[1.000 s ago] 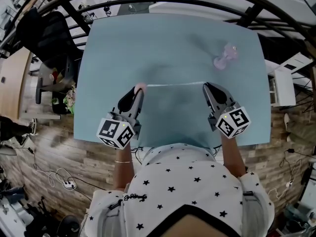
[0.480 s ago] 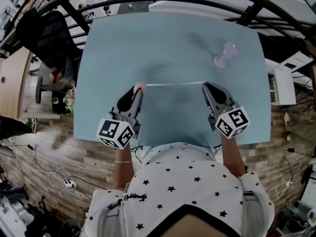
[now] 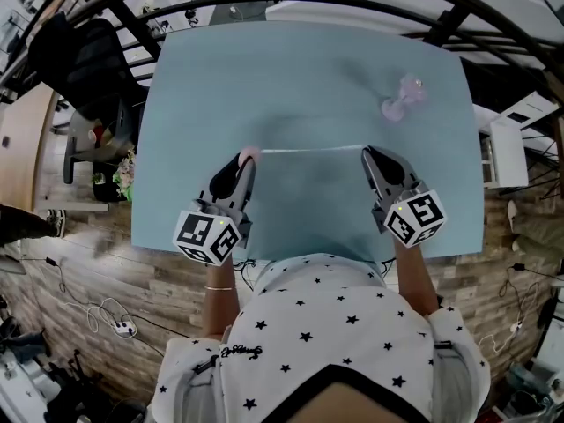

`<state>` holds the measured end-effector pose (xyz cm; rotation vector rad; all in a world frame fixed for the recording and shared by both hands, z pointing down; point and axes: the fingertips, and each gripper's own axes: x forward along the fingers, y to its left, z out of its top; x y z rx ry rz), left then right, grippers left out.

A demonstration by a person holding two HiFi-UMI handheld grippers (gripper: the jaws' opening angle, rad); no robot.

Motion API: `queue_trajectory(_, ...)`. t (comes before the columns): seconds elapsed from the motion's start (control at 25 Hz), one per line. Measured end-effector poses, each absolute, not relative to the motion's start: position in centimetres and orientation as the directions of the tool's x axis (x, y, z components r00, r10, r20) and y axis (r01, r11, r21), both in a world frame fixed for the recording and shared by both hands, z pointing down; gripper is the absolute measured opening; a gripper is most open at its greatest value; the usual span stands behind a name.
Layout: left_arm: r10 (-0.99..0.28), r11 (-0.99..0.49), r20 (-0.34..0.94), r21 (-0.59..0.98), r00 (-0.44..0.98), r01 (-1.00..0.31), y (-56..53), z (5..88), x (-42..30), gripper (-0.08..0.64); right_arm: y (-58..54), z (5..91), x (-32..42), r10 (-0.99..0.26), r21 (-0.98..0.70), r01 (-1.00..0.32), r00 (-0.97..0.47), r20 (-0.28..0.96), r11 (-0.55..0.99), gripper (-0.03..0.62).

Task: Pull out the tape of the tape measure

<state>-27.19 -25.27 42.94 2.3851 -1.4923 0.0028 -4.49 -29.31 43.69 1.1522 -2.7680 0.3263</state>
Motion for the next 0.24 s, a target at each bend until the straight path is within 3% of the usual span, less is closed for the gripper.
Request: queue_trajectory(0.24, -0.874, -0.402, 0.170, 0.274, 0.455, -0.874, -25.54, 42.79, -27.17, 0.083, -29.54, 43.72, -4.40, -0.688, -0.147, -0.716, -0.697, 0.204, 0.682, 0.003)
